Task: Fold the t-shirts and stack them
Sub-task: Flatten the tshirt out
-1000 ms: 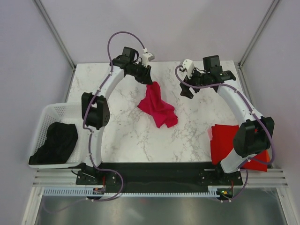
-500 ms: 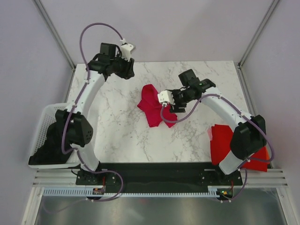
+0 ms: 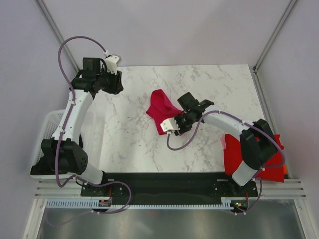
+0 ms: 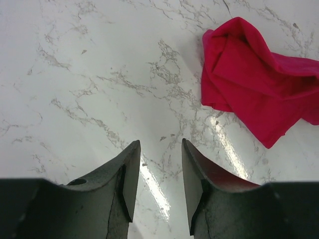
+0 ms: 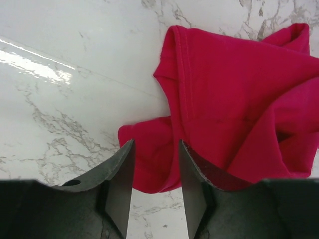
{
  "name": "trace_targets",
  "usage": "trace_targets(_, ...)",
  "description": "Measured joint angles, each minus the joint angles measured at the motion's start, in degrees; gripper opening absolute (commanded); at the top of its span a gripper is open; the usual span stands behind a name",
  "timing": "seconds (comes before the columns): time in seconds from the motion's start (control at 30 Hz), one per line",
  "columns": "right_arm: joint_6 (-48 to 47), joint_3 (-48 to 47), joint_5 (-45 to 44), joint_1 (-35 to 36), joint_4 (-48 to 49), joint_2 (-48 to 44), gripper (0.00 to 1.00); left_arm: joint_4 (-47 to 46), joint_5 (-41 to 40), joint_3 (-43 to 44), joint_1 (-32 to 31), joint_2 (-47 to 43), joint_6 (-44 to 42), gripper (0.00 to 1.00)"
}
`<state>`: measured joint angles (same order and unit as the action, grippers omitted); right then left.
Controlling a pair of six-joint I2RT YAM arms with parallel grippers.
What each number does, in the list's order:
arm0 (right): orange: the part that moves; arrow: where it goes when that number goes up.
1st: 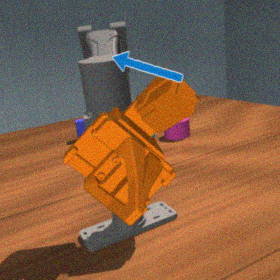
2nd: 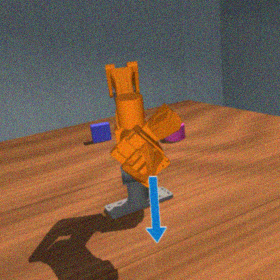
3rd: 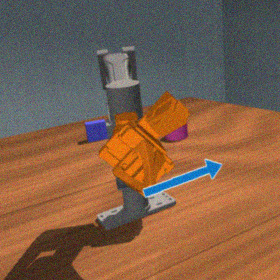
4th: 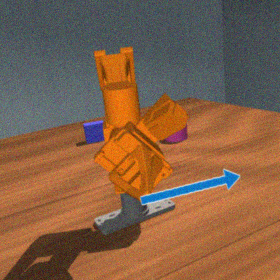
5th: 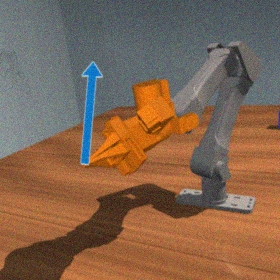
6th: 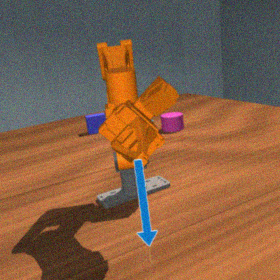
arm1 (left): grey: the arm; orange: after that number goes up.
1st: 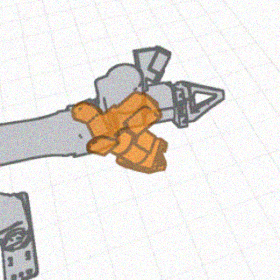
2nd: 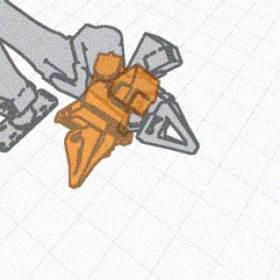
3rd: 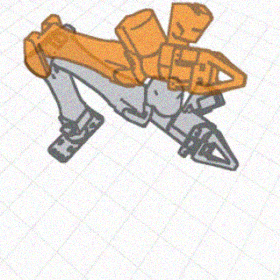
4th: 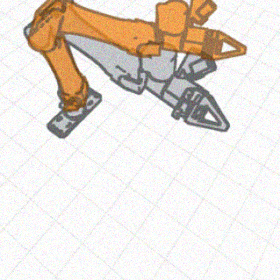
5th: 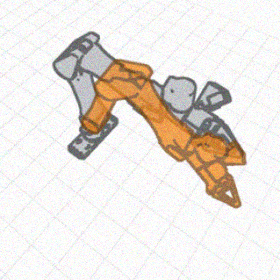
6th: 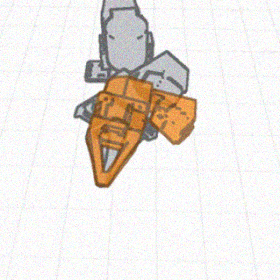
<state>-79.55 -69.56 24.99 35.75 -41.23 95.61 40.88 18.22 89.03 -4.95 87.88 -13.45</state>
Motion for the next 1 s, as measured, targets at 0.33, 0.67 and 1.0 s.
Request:
trace_targets(0.33, 2.21, 1.51, -5.86, 0.04, 7.48, 2.62, 0.34, 0.13, 1.40, -1.01, 1.40, -1.05, 1.20, 0.47)
trace_targets(0.67, 4.15, 3.87, -10.56, 0.13, 11.34, 3.67, 0.29, 0.13, 1.84, -1.01, 1.88, -1.05, 1.70, 0.47)
trace_targets(1.0, 9.09, 4.42, -14.71, 0.42, 16.87, 4.50, 0.00, 0.11, 1.88, -1.01, 2.25, -1.05, 2.10, 0.47)
